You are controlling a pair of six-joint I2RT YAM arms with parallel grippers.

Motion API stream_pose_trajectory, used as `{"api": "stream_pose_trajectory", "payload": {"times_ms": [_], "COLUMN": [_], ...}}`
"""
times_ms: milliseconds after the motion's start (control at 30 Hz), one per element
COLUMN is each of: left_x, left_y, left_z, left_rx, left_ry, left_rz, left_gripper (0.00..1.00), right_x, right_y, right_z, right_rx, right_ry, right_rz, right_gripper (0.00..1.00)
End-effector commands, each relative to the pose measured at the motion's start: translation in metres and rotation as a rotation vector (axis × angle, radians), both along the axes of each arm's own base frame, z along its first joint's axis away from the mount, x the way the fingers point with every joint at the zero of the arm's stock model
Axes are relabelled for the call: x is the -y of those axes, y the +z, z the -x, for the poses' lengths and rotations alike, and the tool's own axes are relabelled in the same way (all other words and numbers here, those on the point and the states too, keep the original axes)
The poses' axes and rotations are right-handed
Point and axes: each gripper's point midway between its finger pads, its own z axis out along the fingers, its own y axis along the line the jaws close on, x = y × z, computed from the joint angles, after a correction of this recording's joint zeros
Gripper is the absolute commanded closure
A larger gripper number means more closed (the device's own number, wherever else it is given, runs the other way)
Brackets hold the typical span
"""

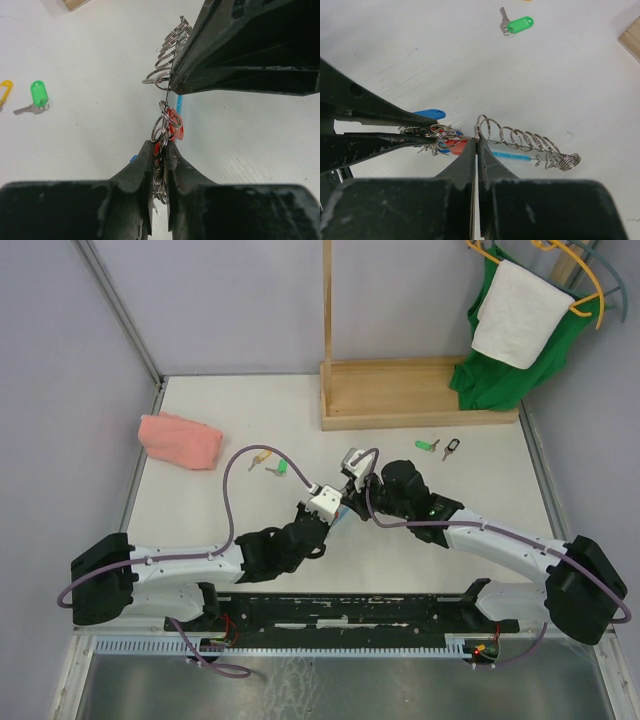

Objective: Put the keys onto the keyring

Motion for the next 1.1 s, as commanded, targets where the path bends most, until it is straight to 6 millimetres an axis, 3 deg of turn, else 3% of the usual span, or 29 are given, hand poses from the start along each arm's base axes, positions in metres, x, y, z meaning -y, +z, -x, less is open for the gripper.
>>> {"api": "stream_pose_trajectory", "payload": {"times_ms": [0, 233, 367, 500, 733, 1067], "left_x": [0.017, 0.018, -0.001, -0.016, -0.024, -0.020], "left_y": [0.018, 0.040, 0.059, 0.072, 0.069, 0.039], "left_z": [0.008, 0.020, 0.005, -0.011, -0.038, -0.049], "left_rx": [-0.046, -0.042, -0.020, 0.033, 0.083, 0.031], "left_ry": [0.003, -0.177, -0.224, -0.231, -0.234, -0.225], "left_rz": [0.273, 0.457, 0.588, 0.612, 0.553, 0.484], "left_gripper": [0.77, 0.50, 0.45, 0.44, 0.43, 0.42], "right_x": [-0.005, 0.001, -0.002, -0.006, -0.017, -0.025], "right_y": [0.044, 0.055, 0.063, 0.064, 0.052, 0.053], "right_z": [-0.012, -0.023, -0.025, -0.023, -0.012, -0.005], "right_rx": [0.234, 0.368, 0.386, 0.396, 0.389, 0.392], "right_ry": [0.051, 0.061, 0.145, 0.247, 0.474, 0.595], "right_rz": [-0.053, -0.121, -0.190, -0.218, -0.169, -0.171], "right_gripper": [0.99, 0.99, 0.99, 0.99, 0.99, 0.99]}}
